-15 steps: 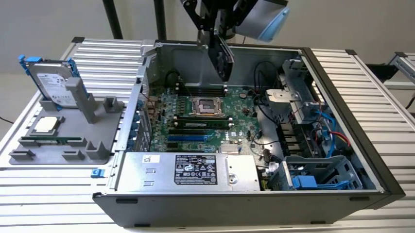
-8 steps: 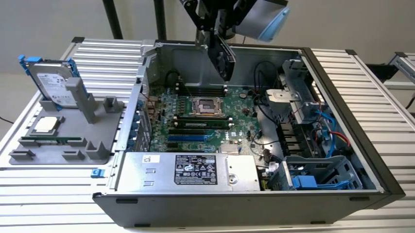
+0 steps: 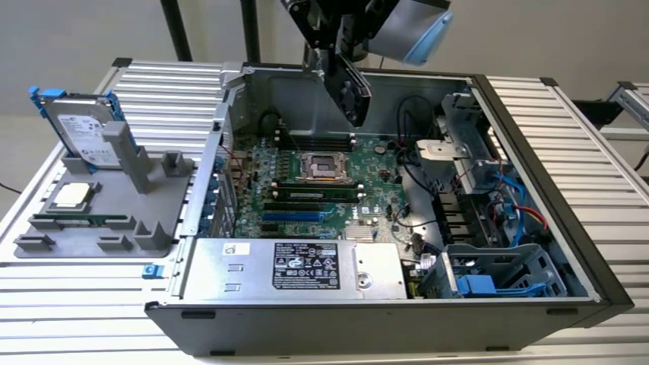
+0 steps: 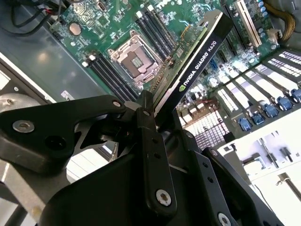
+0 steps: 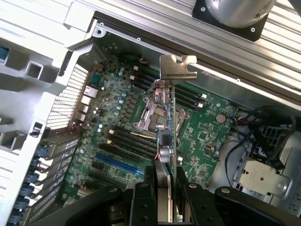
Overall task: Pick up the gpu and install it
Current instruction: 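Insert the gpu into the slot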
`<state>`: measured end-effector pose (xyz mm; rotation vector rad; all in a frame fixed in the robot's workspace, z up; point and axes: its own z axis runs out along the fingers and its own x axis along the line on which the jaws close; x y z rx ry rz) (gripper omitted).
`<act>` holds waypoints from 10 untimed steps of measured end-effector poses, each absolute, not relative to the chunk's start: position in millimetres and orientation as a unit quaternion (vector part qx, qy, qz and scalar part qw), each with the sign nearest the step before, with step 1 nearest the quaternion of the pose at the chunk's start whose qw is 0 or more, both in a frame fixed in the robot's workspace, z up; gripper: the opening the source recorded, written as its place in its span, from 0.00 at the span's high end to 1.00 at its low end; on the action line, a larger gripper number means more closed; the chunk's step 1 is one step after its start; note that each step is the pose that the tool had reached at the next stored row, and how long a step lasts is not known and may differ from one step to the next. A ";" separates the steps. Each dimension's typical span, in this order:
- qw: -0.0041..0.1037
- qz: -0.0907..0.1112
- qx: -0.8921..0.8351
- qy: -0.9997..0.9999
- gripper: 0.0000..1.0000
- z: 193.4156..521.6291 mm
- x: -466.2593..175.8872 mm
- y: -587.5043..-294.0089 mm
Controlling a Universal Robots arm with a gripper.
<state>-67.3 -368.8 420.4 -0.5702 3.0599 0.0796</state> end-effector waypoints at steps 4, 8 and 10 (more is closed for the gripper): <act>0.014 0.026 -0.190 0.981 1.00 420.4 -67.3 -368.8; 0.014 0.026 -0.190 0.981 1.00 420.4 -67.3 -368.8; 0.014 0.026 -0.190 0.981 1.00 420.4 -67.3 -368.8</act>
